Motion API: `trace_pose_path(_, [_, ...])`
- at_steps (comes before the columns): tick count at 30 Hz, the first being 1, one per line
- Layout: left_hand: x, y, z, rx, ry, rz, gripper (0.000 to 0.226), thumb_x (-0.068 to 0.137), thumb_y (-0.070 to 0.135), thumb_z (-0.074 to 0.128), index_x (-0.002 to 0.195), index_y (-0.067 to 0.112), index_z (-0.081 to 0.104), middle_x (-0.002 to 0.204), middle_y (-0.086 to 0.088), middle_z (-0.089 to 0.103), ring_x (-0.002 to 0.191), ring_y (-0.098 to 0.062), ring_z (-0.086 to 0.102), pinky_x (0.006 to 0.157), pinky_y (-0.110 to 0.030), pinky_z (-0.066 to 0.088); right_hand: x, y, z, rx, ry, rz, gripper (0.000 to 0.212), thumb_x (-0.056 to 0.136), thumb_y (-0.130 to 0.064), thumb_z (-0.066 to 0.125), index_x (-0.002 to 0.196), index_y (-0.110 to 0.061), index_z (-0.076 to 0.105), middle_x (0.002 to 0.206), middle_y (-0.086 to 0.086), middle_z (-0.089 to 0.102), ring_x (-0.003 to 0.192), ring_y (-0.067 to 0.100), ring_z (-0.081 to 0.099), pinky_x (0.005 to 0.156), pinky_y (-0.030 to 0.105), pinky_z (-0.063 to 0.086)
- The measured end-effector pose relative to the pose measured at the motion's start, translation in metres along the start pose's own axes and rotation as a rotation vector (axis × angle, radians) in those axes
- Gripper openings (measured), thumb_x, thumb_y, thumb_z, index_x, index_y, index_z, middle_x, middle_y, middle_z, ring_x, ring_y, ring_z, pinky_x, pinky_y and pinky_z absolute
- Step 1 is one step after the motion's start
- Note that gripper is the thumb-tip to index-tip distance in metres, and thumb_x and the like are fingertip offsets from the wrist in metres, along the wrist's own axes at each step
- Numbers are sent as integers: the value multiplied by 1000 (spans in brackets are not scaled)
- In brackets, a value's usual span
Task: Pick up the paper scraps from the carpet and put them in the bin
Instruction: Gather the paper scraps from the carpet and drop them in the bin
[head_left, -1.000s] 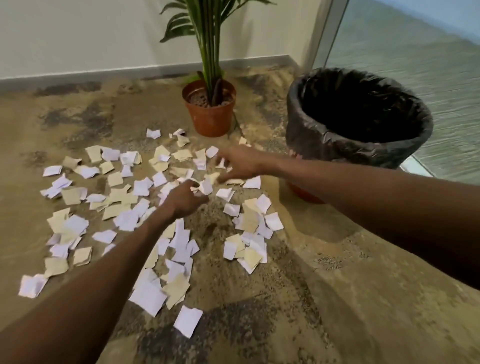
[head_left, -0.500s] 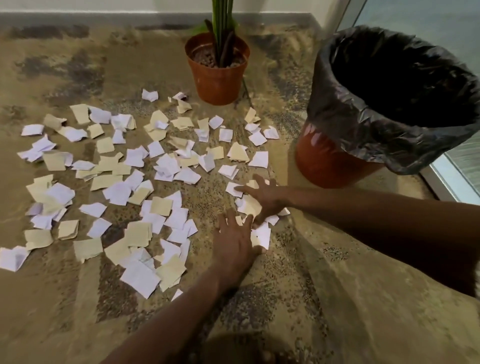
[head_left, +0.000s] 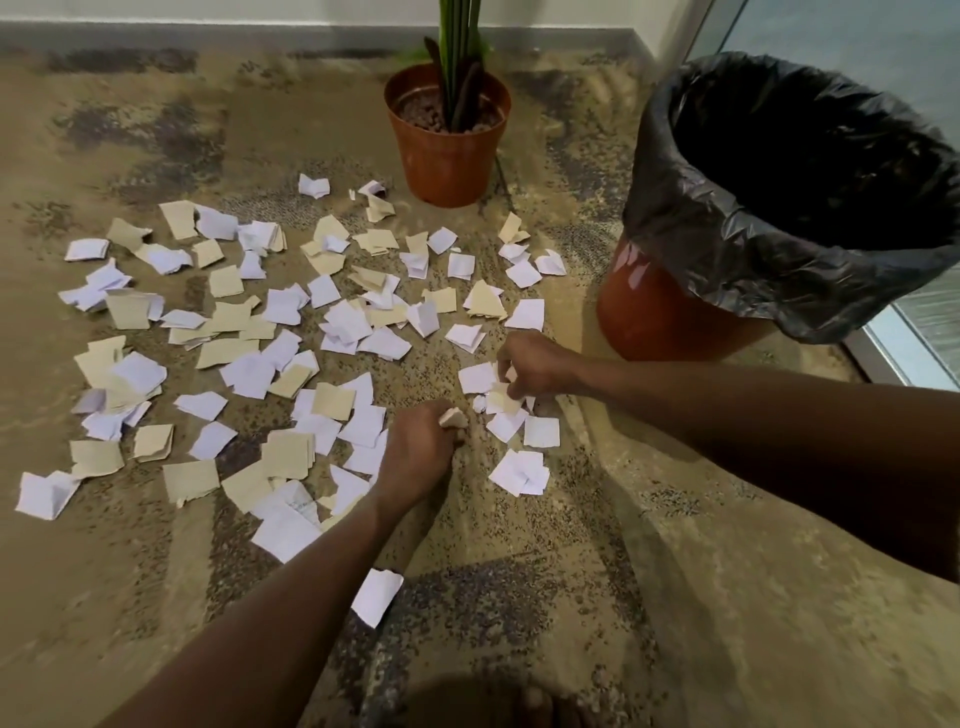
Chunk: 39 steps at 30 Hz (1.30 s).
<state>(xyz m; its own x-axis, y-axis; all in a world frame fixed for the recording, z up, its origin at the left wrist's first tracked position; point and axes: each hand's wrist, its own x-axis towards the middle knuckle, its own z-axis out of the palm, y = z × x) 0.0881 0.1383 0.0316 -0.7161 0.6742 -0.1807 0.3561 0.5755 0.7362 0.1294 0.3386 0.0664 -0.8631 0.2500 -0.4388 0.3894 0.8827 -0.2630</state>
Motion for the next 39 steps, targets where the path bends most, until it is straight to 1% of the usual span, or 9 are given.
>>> trace_pose_path(4, [6,2,-17,-104,71,-143,11,94,22,60,92,15,69,74,5,64,67,-10,59,55,-21,39,3,-6,-23,189,7,52,16,77,-1,79,90,3,70,92,17,71,74,27,73,48,22,53])
trace_pose_path(8, [19,15,-34,-126,108,-170,23,98,21,51,104,4,64,97,-14,70,89,-32,64,74,-31,47,-3,-15,-53,425,34,60,13,76,6,78,85,10,68,86,24,71,59,21,69,49,22,56])
trace_pose_path(12, [25,41,-63,-461,91,-173,24,97,5,41,114,6,58,111,-18,62,94,-35,66,83,-51,58,-16,-26,-90,514,105,51,18,75,6,78,88,12,68,84,20,70,63,23,71,55,26,60])
trace_pose_path(15, [36,64,-87,-581,108,-186,38,94,-5,41,128,7,53,120,-15,57,100,-32,64,85,-49,58,-29,-30,-120,601,166,37,16,76,8,77,89,11,68,81,17,69,66,25,71,58,27,61])
trace_pose_path(19, [52,103,-116,-662,80,-150,36,91,-19,42,123,-5,50,131,-35,46,115,-46,55,89,-48,56,-52,-29,-160,714,288,15,10,79,10,73,86,8,67,80,18,67,73,29,71,70,36,63])
trace_pose_path(27, [67,211,-135,-765,-33,-21,38,94,-12,34,122,8,50,130,-17,46,118,-32,52,79,-34,60,-102,1,-228,880,587,49,14,76,12,74,86,16,65,87,23,67,74,32,71,66,38,63])
trace_pose_path(32, [72,282,-118,-788,-95,109,31,94,-11,41,118,4,54,99,-7,56,93,-21,60,77,-33,60,-134,46,-254,886,759,237,27,72,12,77,95,17,65,79,19,65,63,29,72,60,38,62])
trace_pose_path(36, [68,331,-91,-727,-273,94,15,98,7,51,107,3,62,110,-7,64,98,-16,58,84,-29,55,-152,84,-252,670,806,443,19,66,7,82,70,3,64,76,19,64,54,23,69,49,30,58])
trace_pose_path(39, [60,356,-75,-770,-472,115,30,97,27,55,117,8,65,117,-5,68,110,-22,62,103,-44,48,-159,101,-245,477,799,605,27,66,-5,85,89,0,73,81,15,67,57,20,62,51,25,51])
